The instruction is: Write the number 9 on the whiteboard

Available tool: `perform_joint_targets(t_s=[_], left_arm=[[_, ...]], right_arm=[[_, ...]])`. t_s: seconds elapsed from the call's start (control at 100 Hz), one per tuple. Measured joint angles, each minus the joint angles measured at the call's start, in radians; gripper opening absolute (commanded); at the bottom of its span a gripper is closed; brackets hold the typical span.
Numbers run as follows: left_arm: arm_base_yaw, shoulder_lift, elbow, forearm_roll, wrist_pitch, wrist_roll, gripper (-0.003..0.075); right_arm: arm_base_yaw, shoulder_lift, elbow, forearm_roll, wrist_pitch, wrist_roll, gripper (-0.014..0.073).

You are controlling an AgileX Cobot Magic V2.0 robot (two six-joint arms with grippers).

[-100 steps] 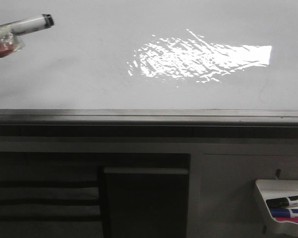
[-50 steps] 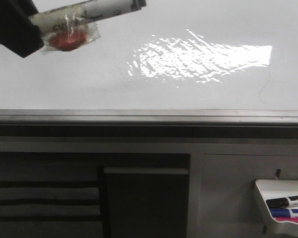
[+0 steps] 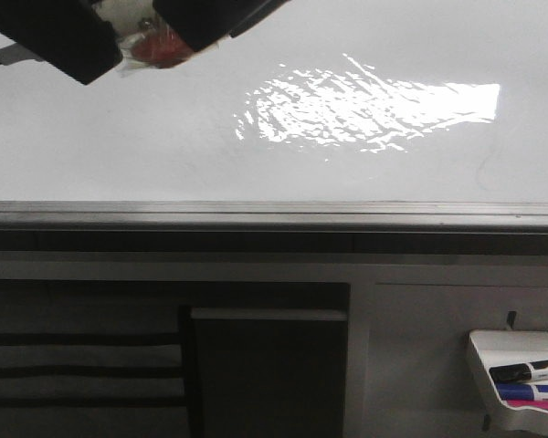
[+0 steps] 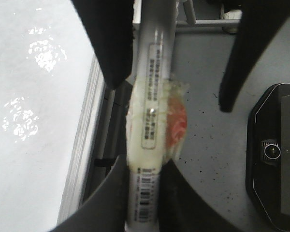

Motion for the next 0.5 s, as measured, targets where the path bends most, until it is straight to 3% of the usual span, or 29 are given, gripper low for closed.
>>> perform_joint_targets(t_s=[0.16, 0.5], left_arm=[[0.000, 0.000, 0.000, -0.001, 0.000, 0.000, -0.0020], [-0.001, 0.000, 0.000, 0.003, 0.003, 0.021, -0.0020]], right_arm=[[0.002, 0.000, 0.000, 0.006, -0.002, 0.000, 0.0241], [-0.009, 0.000, 0.000, 0.017, -0.003, -0.007, -0.0010]])
